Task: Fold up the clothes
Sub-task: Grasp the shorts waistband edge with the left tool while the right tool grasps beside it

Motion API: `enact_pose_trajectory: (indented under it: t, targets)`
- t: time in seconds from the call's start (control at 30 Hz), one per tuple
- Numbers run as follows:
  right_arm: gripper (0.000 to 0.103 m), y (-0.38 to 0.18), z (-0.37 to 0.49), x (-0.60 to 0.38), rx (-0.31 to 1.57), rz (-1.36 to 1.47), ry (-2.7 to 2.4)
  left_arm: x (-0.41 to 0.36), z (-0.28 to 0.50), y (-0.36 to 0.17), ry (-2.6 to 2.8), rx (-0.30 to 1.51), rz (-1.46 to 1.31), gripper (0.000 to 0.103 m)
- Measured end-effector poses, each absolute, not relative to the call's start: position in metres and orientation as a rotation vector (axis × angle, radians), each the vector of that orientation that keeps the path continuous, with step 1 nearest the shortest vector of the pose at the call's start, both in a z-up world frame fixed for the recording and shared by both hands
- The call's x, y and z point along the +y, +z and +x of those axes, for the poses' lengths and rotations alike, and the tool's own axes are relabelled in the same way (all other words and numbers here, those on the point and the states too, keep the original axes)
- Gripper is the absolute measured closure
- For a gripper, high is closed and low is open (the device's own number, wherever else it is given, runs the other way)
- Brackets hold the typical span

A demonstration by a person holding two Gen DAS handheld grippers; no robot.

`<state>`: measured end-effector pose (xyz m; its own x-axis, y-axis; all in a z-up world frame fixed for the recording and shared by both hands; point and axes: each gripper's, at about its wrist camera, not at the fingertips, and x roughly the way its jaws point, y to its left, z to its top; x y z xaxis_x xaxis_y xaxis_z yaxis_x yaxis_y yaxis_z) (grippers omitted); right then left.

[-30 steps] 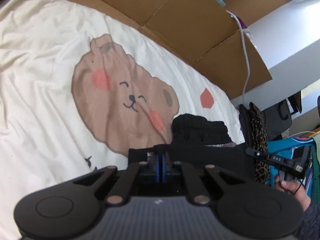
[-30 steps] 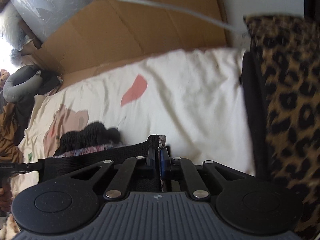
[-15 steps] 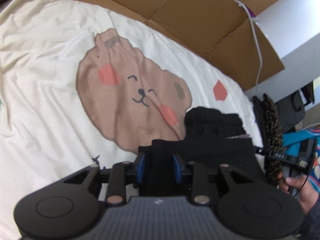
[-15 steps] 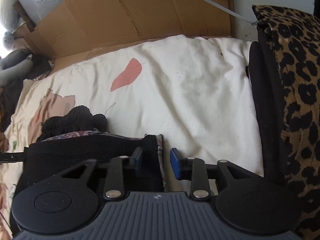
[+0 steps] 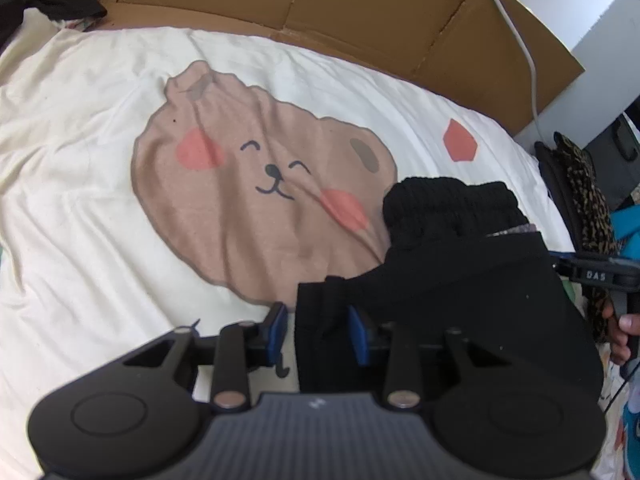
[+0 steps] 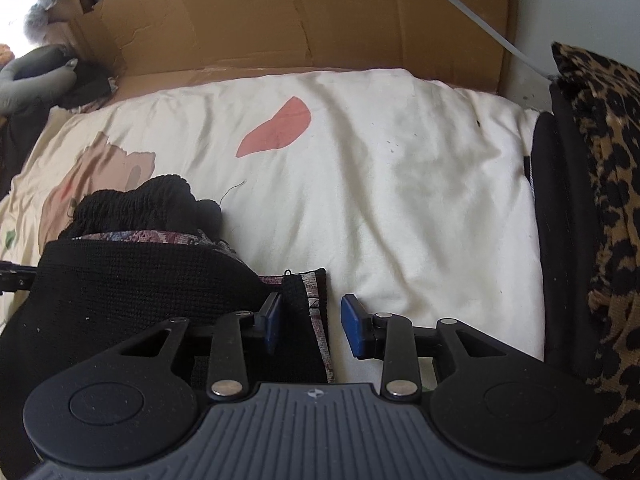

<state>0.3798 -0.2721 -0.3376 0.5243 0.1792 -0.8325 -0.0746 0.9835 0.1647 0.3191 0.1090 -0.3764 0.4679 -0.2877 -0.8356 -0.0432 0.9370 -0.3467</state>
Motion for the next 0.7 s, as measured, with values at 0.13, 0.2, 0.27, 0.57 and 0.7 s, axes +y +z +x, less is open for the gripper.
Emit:
enact_pose_trajectory:
  t: [0.13,0.2,0.27,0.57,0.7]
  targets:
    - [0.064,-0.339,0.380,-0.269,0.996,0.092,0.161,0.112,0.321,-0.376,-0.174,1.100,-0.370,0.084]
    - [0.064,-0.339,0.380,-0.268,0.991,0.081,0.164,0.112,0.319,-0.375,-0.184,1.103,-0.374,0.095]
    - [0.064,-0.339,0.380,-0.266,0.986,0.066,0.168,0.114,0.314,-0.373,-0.181,1.100,-0.369,0.096]
    - [0.094,-0.335,0.383,-0.258,0.992,0.017,0.191,0.124,0.299,-0.369,-0.179,1.084,-0.384,0.097]
    - [0.095,-0.322,0.384,-0.266,0.992,0.057,0.139,0.129,0.302,-0.360,-0.172,1.058,-0.402,0.097]
